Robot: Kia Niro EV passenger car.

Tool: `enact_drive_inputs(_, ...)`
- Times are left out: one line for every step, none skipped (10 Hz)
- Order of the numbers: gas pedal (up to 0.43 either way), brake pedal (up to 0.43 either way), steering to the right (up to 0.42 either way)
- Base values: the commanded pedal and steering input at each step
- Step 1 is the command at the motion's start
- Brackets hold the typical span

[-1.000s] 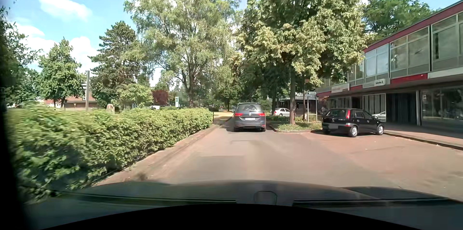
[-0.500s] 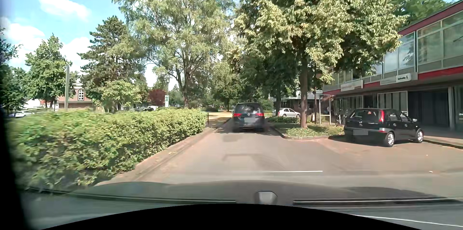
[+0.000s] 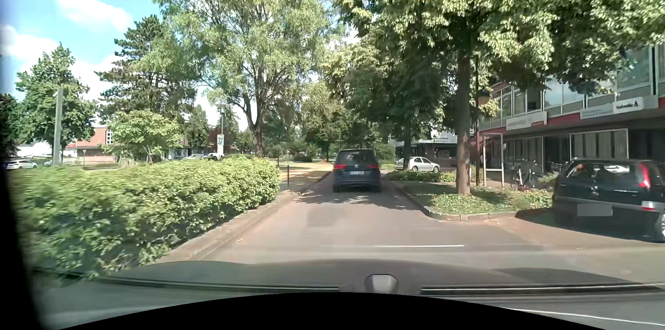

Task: Follow the waypoints while adhering to traffic rules and regulations

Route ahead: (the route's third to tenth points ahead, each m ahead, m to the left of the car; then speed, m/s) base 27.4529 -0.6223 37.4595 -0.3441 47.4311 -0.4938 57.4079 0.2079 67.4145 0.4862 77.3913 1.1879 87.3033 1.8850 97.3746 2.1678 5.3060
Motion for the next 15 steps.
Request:
enact_drive_inputs(0.0,0.006,0.001)
enact_drive_inputs(0.0,0.006,0.001)
enact_drive_inputs(0.0,0.006,0.001)
enact_drive_inputs(0.0,0.006,0.003)
enact_drive_inputs(0.047,0.006,0.007)
enact_drive_inputs(0.059,0.006,0.008)
enact_drive_inputs(0.079,0.006,0.007)
enact_drive_inputs(0.087,0.006,0.007)
enact_drive_inputs(0.087,0.006,0.007)
enact_drive_inputs(0.087,0.006,0.007)
enact_drive_inputs(0.087,0.006,0.007)
enact_drive_inputs(0.087,0.006,0.007)
enact_drive_inputs(0.087,0.006,0.007)
enact_drive_inputs(0.087,0.006,0.007)
enact_drive_inputs(0.098,0.006,0.007)
